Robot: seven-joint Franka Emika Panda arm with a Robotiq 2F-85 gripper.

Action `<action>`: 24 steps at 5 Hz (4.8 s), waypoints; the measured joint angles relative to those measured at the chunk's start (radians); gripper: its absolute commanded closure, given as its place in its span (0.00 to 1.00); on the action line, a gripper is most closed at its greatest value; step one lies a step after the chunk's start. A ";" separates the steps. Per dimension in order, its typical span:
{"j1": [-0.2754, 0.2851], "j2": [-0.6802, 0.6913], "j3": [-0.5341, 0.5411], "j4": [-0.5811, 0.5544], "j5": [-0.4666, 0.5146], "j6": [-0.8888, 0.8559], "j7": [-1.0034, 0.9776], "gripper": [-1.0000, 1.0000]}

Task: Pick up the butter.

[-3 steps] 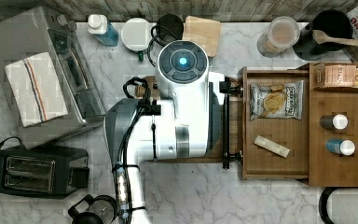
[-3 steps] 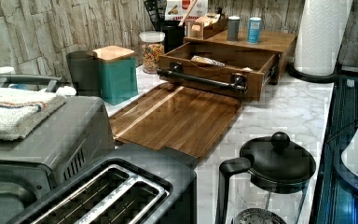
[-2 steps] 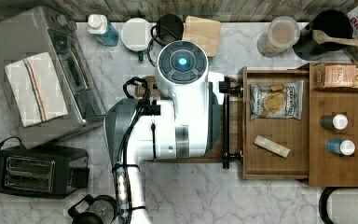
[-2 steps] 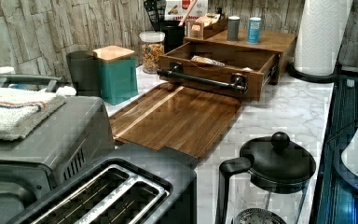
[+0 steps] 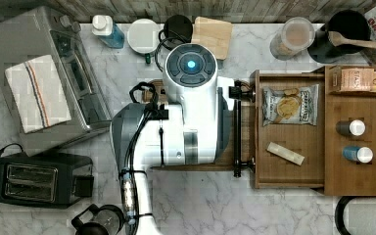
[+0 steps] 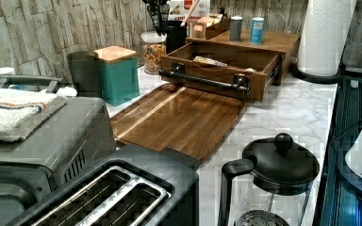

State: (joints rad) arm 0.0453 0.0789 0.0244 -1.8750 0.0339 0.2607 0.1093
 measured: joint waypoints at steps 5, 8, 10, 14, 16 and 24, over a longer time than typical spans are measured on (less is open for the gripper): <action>-0.086 -0.007 -0.139 -0.062 -0.121 0.162 0.148 1.00; -0.235 -0.109 -0.240 -0.232 -0.140 0.247 0.608 0.00; -0.283 -0.078 -0.251 -0.271 -0.093 0.400 0.608 0.00; -0.338 0.078 -0.301 -0.389 0.057 0.638 0.503 0.00; -0.346 0.078 -0.319 -0.426 0.039 0.553 0.503 0.00; -0.353 0.161 -0.282 -0.486 0.160 0.774 0.501 1.00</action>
State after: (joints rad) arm -0.3079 0.2404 -0.2576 -2.3613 0.1942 1.0352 0.6104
